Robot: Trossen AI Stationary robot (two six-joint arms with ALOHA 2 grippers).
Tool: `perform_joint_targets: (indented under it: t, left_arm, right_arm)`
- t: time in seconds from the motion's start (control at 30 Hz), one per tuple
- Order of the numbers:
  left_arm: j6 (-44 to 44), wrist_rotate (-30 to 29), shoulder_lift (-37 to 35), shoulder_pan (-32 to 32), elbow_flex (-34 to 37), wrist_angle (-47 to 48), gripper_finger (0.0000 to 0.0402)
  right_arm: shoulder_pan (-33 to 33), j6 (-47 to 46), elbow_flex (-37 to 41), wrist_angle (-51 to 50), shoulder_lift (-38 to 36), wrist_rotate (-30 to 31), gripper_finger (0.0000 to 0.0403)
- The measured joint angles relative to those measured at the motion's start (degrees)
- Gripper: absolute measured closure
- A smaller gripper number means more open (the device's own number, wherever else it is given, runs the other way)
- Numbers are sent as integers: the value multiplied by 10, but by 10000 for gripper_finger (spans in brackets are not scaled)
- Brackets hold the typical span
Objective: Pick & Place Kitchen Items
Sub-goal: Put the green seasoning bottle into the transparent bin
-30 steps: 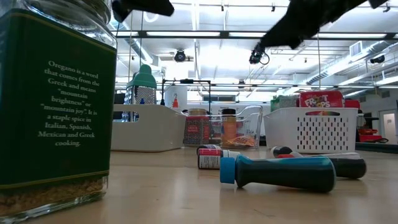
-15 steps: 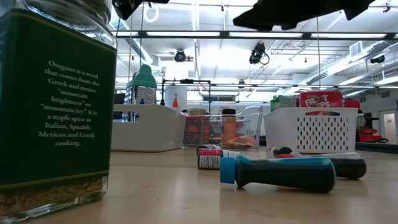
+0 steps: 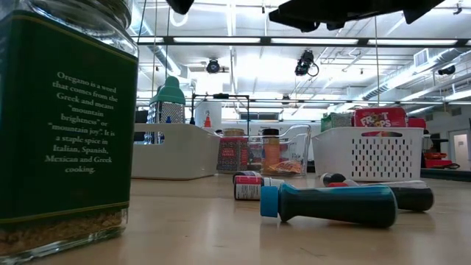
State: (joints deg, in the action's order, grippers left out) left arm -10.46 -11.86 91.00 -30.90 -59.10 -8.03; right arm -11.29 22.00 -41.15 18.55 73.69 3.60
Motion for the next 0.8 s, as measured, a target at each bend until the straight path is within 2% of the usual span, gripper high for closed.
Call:
perform_joint_targets:
  t: [0.07, 0.2, 0.4, 0.57, 0.8]
  left_arm:
    - [2, 6, 28, -7, -4, -17, 233]
    - [-68, 9, 65, -27, -3, -37, 224]
    - [-126, 0, 104, -57, -7, -54, 223]
    - [-150, -28, 112, -74, -8, -48, 222]
    - [-164, -66, 112, -87, -9, 9, 222]
  right_arm:
    - [0, 1, 0, 1, 0, 0, 209]
    - [0, 0, 0, 0, 0, 0, 209]
    - [0, -1, 0, 1, 0, 0, 209]
    - [0, -2, 0, 2, 0, -1, 209]
    - [0, -1, 0, 3, 0, -2, 209]
